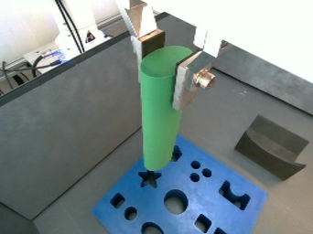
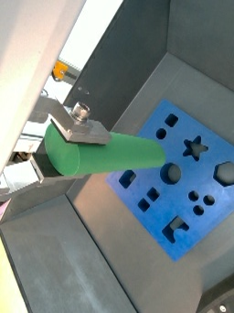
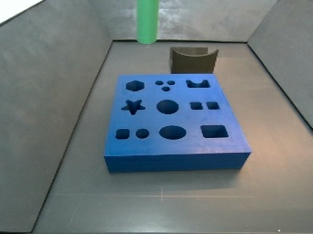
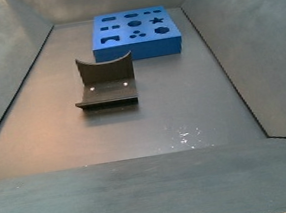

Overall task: Pick up the oval object. Move up. Move to above the board. Insert the oval object.
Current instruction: Insert the oval object.

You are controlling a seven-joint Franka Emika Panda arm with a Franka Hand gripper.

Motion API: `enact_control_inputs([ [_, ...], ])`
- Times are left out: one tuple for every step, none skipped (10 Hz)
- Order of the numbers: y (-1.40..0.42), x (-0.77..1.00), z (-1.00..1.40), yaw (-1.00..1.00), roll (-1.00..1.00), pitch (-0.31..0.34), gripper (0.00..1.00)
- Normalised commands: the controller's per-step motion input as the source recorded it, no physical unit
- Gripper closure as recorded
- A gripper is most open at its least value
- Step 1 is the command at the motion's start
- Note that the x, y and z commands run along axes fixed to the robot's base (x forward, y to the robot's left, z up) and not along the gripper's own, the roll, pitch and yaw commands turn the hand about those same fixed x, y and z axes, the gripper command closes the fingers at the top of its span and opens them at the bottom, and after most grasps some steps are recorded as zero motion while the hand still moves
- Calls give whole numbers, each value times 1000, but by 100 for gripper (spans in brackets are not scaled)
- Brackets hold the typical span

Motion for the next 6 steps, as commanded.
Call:
enact_control_inputs([
  [-317, 3, -320, 0, 44, -36, 100],
  [-397, 149, -340, -206, 60, 0, 100],
  [-411, 434, -251, -426, 49, 0, 100],
  [-334, 511, -171, -431, 14, 0, 100],
  [-320, 537, -169, -429, 11, 0, 100],
  [-286, 586, -186, -406, 9, 0, 100],
])
